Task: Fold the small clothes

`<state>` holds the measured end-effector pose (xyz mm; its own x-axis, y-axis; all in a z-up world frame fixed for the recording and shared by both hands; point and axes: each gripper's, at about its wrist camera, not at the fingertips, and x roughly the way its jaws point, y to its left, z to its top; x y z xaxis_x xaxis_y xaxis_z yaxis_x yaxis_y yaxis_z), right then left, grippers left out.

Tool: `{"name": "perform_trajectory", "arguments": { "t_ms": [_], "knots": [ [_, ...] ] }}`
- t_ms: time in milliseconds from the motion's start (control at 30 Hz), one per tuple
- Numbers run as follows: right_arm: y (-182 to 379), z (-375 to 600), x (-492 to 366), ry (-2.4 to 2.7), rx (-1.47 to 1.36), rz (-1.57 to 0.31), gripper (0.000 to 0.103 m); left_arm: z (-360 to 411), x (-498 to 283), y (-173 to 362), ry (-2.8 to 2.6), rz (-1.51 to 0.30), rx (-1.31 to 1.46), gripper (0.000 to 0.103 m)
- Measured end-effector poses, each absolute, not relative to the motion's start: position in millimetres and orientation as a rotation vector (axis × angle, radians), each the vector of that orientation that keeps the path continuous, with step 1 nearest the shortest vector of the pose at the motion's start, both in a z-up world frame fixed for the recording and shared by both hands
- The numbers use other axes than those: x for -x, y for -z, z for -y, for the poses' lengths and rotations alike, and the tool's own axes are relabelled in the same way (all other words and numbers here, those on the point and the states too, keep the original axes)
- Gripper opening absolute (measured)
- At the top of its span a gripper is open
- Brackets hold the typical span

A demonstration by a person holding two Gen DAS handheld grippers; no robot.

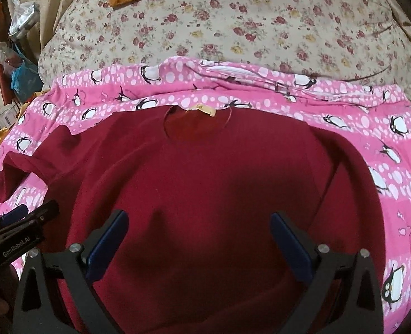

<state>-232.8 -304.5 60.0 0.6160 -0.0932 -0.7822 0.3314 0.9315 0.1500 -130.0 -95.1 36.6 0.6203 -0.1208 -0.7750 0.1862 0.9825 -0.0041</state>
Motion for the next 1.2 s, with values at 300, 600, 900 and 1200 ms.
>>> {"name": "perform_trajectory", "arguments": {
  "t_ms": [300,600,900,1200],
  "knots": [
    [-55.3,303.3,234.5,0.272,-0.283,-0.869,0.103,100.0,132.2,-38.1,0.201,-0.836,-0.102,0.069],
    [-79.4,299.7,244.1,0.265,-0.324,-0.848,0.103,104.5,146.2,-56.7,0.225,-0.788,-0.127,0.069],
    [-98.4,298.2,259.9,0.275,-0.330,-0.841,0.103,109.2,163.5,-71.6,0.250,-0.770,-0.144,0.069],
    [-105.8,295.8,267.4,0.284,-0.328,-0.833,0.103,103.6,172.3,-77.2,0.249,-0.772,-0.131,0.069]
  ]
}}
